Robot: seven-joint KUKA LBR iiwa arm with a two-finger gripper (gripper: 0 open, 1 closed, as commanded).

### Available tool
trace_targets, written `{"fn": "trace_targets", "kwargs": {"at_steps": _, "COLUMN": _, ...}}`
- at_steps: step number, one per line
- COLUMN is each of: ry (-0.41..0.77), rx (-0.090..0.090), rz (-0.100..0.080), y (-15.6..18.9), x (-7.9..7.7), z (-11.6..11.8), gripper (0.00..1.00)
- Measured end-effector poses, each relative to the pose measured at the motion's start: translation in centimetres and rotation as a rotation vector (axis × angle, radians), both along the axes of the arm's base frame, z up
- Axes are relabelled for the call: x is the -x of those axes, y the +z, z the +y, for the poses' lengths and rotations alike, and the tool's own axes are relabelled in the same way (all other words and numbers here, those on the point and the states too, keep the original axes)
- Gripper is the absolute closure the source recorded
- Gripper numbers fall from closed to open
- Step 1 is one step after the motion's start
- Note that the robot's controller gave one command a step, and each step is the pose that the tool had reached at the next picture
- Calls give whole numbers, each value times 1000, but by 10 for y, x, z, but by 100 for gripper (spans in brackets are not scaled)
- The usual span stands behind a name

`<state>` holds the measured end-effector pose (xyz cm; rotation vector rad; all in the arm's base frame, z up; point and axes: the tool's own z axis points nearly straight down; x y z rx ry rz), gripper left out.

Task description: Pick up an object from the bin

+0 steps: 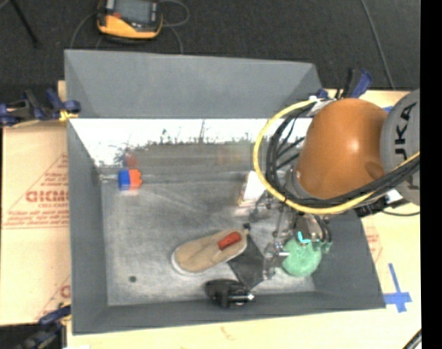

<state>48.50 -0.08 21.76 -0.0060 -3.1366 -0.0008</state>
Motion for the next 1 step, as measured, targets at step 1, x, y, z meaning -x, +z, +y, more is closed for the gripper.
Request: {"fn": "trace_targets", "kwargs": {"at_steps": 1, "ry": 0, "rx": 0, "rz": -8, "y": 4, "x": -2, "z": 0, "gripper": 0}}
